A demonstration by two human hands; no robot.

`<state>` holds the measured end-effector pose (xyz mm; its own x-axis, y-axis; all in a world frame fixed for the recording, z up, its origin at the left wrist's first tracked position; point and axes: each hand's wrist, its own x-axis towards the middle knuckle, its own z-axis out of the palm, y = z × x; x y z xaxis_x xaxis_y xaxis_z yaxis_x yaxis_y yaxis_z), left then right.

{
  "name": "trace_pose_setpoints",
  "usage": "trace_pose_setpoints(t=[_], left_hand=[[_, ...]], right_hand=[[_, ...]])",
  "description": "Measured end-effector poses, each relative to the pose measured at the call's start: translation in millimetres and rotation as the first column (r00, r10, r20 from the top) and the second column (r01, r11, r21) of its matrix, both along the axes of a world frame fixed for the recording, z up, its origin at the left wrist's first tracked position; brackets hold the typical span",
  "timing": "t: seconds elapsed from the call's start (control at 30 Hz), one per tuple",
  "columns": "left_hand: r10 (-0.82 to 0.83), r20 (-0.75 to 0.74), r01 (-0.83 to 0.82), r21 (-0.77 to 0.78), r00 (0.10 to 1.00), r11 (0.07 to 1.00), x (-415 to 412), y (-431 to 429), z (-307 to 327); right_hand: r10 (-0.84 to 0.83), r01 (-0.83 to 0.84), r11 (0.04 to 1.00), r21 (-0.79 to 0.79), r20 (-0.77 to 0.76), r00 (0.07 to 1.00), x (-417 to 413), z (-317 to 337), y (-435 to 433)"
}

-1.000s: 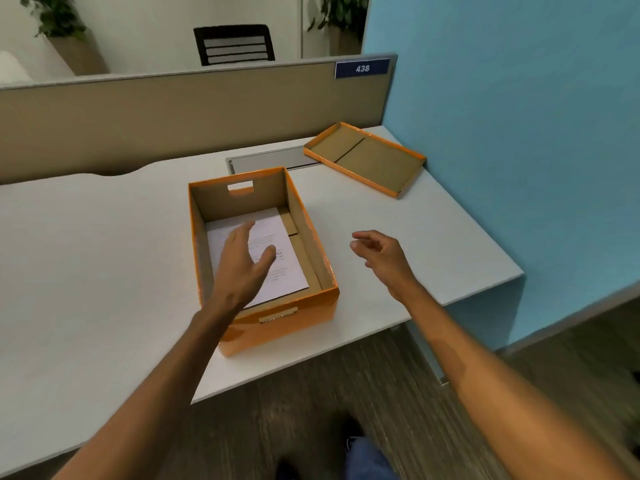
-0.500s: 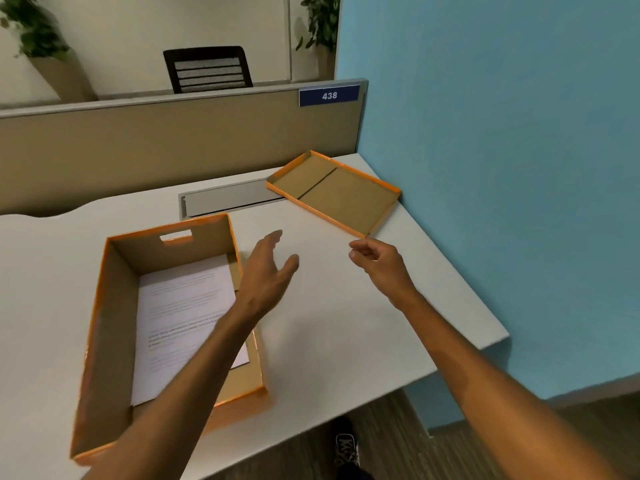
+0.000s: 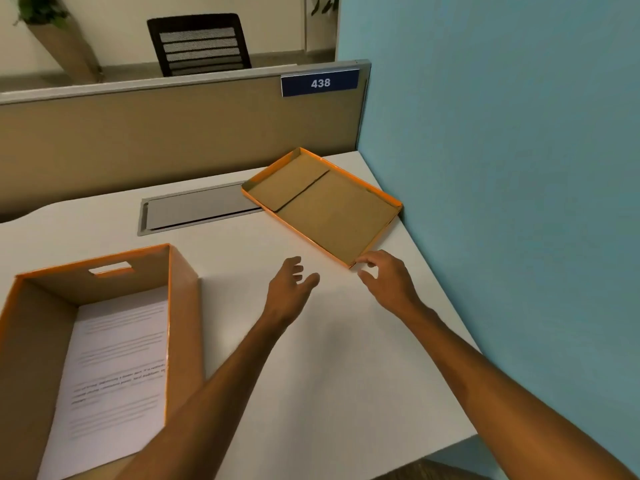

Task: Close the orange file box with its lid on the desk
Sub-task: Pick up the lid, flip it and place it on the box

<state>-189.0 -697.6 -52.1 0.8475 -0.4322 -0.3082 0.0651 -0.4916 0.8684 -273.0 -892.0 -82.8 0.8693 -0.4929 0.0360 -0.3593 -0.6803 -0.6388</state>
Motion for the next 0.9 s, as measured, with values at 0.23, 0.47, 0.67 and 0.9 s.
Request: trace_pose_setpoints(t=[0.23,0.47,0.67,0.9], left_hand=[[0.157,-0.437,-0.218,-0.091,0.886,0.972,33.9,-59.5,-42.6],[0.256,-0.66,-0.455,-0.146,0.706,0.878,65.1,-98.0,-66.3],[0.26,-0.73,-0.494,-0.122,0.633,0.861,82.2,-105.5,-69.2],[0.072,-0.748,-0.465,-0.331,0.66,0.821,93.7,-99.8,-63.2]], right_hand=[[0.149,-0.188,0.93,-0.316,-0.143,0.978,31.6,-26.6,-24.7],[0.247,-0.29,0.837,-0.464,-0.154,0.957,54.1,-44.9,-42.3],[0.308,-0.3,0.845,-0.444,-0.056,0.95,59.5,-48.8,-47.5],[0.287,-0.227,0.922,-0.314,0.159,0.945,55.4,-37.6,-51.1]])
